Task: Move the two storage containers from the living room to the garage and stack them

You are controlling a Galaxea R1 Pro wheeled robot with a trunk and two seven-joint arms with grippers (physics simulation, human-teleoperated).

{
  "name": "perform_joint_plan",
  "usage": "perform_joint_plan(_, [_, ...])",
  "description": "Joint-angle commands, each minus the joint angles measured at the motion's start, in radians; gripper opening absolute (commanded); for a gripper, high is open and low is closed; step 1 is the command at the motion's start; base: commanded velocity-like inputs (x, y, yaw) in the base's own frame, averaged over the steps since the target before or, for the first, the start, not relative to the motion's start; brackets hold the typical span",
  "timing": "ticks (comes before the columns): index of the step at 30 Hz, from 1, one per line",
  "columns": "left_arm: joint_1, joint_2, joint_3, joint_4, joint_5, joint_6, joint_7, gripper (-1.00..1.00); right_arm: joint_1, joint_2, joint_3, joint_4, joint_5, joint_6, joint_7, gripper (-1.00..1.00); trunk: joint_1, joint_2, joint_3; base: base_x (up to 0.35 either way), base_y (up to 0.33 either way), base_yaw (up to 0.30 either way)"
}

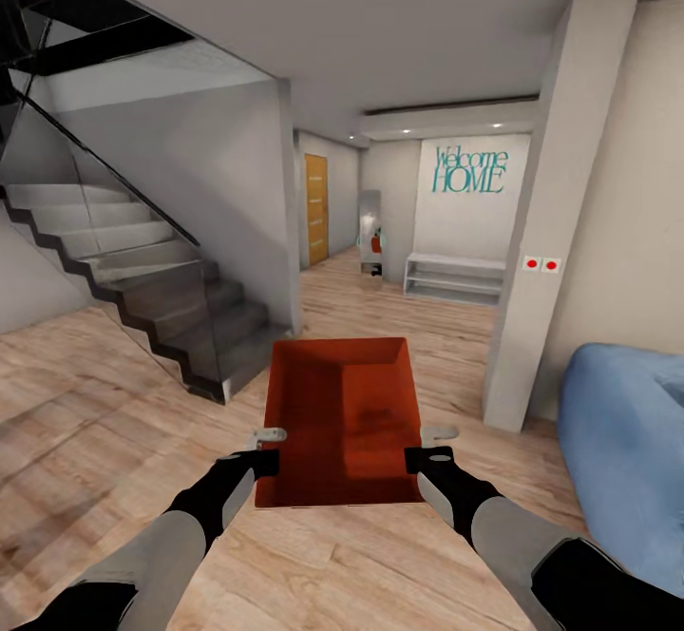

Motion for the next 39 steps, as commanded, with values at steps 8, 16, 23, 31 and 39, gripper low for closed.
perform_joint_plan(8, [-0.001,0.001,0.004,-0.016,0.002,0.004,0.009,-1.0,0.0,0.0,0.026,0.0,-0.035,0.007,0.024,-1.0,0.001,-0.002,-0.002,0.324,0.0,-0.214])
perform_joint_plan(16, [-0.001,0.001,0.004,-0.016,0.002,0.004,0.009,-1.0,0.0,0.0,0.026,0.0,-0.035,0.007,0.024,-1.0,0.001,-0.002,-0.002,0.324,0.0,-0.192])
perform_joint_plan(23, [-0.001,0.001,0.004,-0.017,0.002,0.004,0.009,-1.0,0.0,0.0,0.026,0.0,-0.035,0.007,0.024,-1.0,0.001,-0.002,-0.002,0.324,0.0,-0.067])
perform_joint_plan(31, [-0.001,0.001,0.004,-0.017,0.002,0.004,0.009,-1.0,0.0,0.0,0.027,0.0,-0.035,0.007,0.024,-1.0,0.001,-0.002,-0.002,0.324,0.0,-0.002])
perform_joint_plan(39, [-0.001,0.001,0.004,-0.017,0.002,0.004,0.01,-1.0,0.0,0.0,0.027,0.0,-0.035,0.007,0.024,-1.0,0.001,-0.002,-0.002,0.324,0.0,0.0])
